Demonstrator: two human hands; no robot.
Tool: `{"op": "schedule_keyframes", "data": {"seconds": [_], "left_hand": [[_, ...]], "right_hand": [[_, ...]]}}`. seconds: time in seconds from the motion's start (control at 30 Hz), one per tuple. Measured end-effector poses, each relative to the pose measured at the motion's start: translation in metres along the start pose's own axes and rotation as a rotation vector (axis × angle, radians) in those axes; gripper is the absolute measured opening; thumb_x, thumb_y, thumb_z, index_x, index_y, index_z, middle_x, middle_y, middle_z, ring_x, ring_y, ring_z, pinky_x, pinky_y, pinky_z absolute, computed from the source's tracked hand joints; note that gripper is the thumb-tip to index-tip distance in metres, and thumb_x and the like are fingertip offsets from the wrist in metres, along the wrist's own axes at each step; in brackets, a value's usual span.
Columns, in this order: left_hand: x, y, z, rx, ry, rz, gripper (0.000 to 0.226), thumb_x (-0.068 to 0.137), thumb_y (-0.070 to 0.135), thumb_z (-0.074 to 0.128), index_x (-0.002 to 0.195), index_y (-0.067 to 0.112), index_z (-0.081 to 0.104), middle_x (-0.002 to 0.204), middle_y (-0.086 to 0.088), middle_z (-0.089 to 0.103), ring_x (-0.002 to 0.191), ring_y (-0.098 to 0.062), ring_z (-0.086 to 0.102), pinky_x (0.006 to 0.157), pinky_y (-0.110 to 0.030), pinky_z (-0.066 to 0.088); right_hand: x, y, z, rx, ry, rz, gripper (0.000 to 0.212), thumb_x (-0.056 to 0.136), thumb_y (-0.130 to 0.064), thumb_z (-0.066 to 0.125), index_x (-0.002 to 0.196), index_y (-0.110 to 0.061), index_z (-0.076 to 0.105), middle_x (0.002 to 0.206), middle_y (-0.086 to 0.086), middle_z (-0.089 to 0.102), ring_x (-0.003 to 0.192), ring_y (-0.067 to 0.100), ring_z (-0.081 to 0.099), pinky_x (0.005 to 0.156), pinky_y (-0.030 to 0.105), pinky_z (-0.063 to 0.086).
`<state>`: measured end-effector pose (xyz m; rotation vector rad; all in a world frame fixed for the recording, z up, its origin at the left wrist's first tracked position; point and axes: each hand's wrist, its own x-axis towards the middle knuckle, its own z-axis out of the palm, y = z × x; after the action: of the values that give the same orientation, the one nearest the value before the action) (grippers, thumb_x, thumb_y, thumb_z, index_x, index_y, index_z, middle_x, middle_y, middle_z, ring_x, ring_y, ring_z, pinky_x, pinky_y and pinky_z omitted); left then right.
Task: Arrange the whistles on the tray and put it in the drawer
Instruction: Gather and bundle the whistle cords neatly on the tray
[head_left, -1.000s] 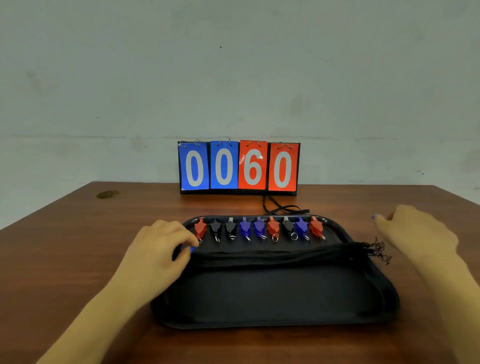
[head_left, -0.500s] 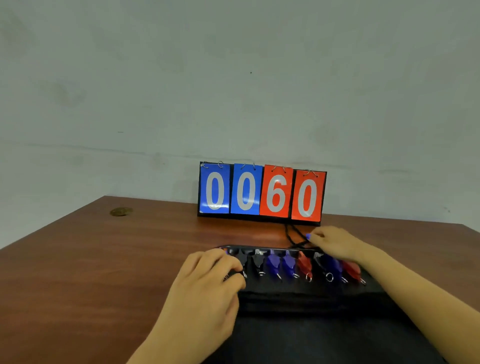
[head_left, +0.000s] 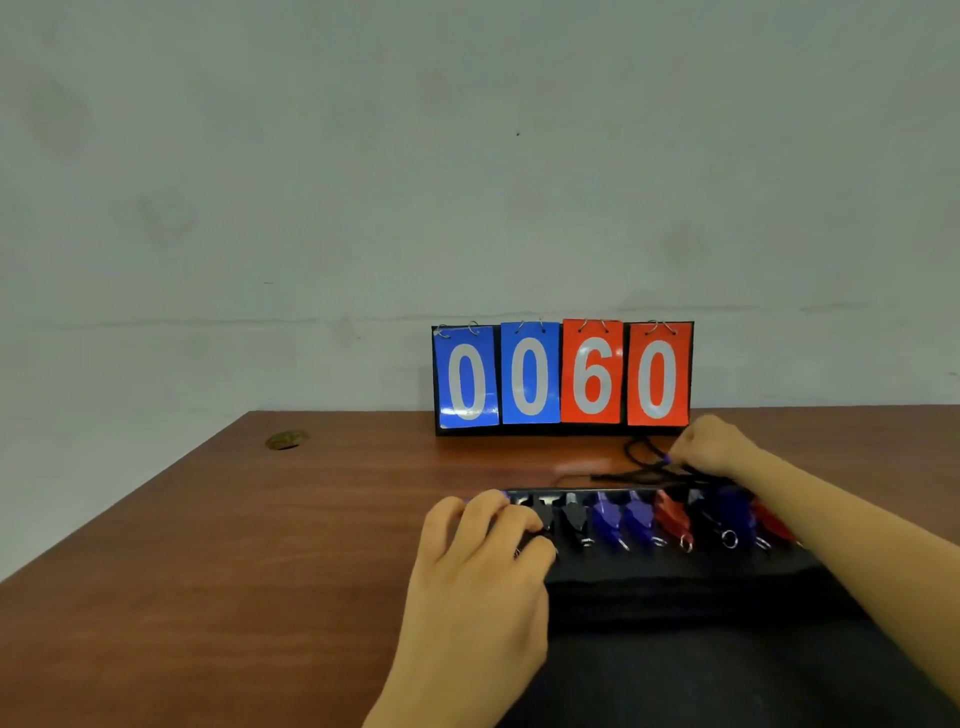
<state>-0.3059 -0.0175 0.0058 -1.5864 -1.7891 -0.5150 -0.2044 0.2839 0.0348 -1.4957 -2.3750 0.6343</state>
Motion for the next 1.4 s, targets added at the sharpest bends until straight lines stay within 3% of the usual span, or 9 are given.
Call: {"op": "schedule_keyframes", "data": {"seconds": [0.2, 0.33, 0.47, 0.7, 0.77, 0.9, 1.0, 1.2, 1.4], "left_hand": [[-0.002, -0.001, 0.001, -0.011, 0.092, -0.003, 0.019, 0.057, 0.025, 0.072, 0.076, 0.028, 0.069, 0.088, 0.011, 0.067, 0.099, -0.012, 0.046, 0.087, -0.034, 0.028], [-0.002, 0.0, 0.0, -0.034, 0.139, -0.047, 0.023, 0.072, 0.027, 0.047, 0.081, 0.027, 0.068, 0.084, 0.012, 0.066, 0.096, -0.012, 0.048, 0.09, -0.036, 0.027], [-0.002, 0.0, -0.009, -0.12, 0.083, -0.15, 0.022, 0.078, 0.038, 0.046, 0.081, 0.031, 0.067, 0.076, 0.018, 0.063, 0.092, -0.005, 0.048, 0.092, -0.036, 0.024], [0.012, 0.012, -0.032, -0.929, 0.013, -0.704, 0.052, 0.061, 0.083, 0.036, 0.102, 0.052, 0.044, 0.087, 0.032, 0.059, 0.097, 0.019, 0.036, 0.085, -0.016, 0.019], [0.014, 0.009, -0.032, -1.179, 0.161, -0.811, 0.048, 0.07, 0.074, 0.047, 0.102, 0.039, 0.053, 0.075, 0.022, 0.064, 0.084, 0.006, 0.053, 0.087, -0.021, 0.034], [0.014, 0.011, -0.037, -1.224, 0.326, -0.879, 0.032, 0.087, 0.039, 0.049, 0.08, 0.01, 0.057, 0.061, 0.0, 0.059, 0.053, -0.002, 0.053, 0.055, -0.008, 0.041], [0.012, 0.014, -0.038, -1.239, 0.27, -0.852, 0.021, 0.095, 0.017, 0.039, 0.085, 0.015, 0.057, 0.065, -0.01, 0.057, 0.046, -0.002, 0.048, 0.047, -0.01, 0.039], [0.012, 0.024, -0.034, -1.227, -0.059, -0.675, 0.024, 0.094, 0.021, 0.044, 0.088, 0.02, 0.067, 0.052, 0.005, 0.046, 0.044, -0.002, 0.042, 0.046, -0.011, 0.037], [0.013, 0.041, -0.028, -1.255, -0.217, -0.676, 0.026, 0.096, 0.01, 0.037, 0.098, 0.012, 0.063, 0.046, 0.006, 0.047, 0.042, -0.003, 0.039, 0.043, -0.015, 0.034]], "right_hand": [[-0.033, -0.02, -0.027, 0.349, -0.022, -0.144, 0.009, 0.088, -0.003, 0.055, 0.081, -0.005, 0.06, 0.095, 0.011, 0.059, 0.071, 0.013, 0.053, 0.059, 0.021, 0.04], [-0.062, -0.044, -0.051, 0.531, -0.04, -0.285, 0.012, 0.091, -0.01, 0.054, 0.081, -0.014, 0.06, 0.096, 0.007, 0.066, 0.089, 0.021, 0.06, 0.084, 0.038, 0.047], [-0.102, -0.07, -0.066, 0.708, -0.083, -0.43, 0.008, 0.092, -0.018, 0.056, 0.085, -0.019, 0.06, 0.097, 0.002, 0.071, 0.092, 0.019, 0.062, 0.078, 0.033, 0.043], [-0.171, -0.105, -0.058, 0.934, -0.233, -0.574, 0.005, 0.09, -0.017, 0.058, 0.088, -0.018, 0.062, 0.089, -0.001, 0.073, 0.09, 0.016, 0.066, 0.083, 0.031, 0.046], [-0.184, -0.108, -0.051, 0.934, -0.262, -0.56, 0.006, 0.089, -0.017, 0.059, 0.086, -0.019, 0.064, 0.087, -0.001, 0.074, 0.091, 0.015, 0.067, 0.083, 0.027, 0.048], [-0.2, -0.097, -0.026, 0.834, -0.296, -0.482, 0.009, 0.088, -0.018, 0.059, 0.085, -0.02, 0.068, 0.091, 0.0, 0.073, 0.098, 0.014, 0.065, 0.096, 0.033, 0.046], [-0.204, -0.079, -0.011, 0.738, -0.333, -0.441, 0.009, 0.089, -0.02, 0.058, 0.087, -0.02, 0.067, 0.092, -0.003, 0.073, 0.095, 0.012, 0.065, 0.093, 0.034, 0.05], [-0.206, -0.039, 0.001, 0.576, -0.44, -0.381, 0.007, 0.09, -0.02, 0.057, 0.087, -0.017, 0.063, 0.08, -0.003, 0.072, 0.078, 0.007, 0.064, 0.078, 0.027, 0.049], [-0.206, -0.008, 0.003, 0.752, -0.37, -0.298, 0.01, 0.09, -0.014, 0.055, 0.088, -0.007, 0.061, 0.066, 0.001, 0.069, 0.062, 0.009, 0.061, 0.063, 0.023, 0.047]]}}
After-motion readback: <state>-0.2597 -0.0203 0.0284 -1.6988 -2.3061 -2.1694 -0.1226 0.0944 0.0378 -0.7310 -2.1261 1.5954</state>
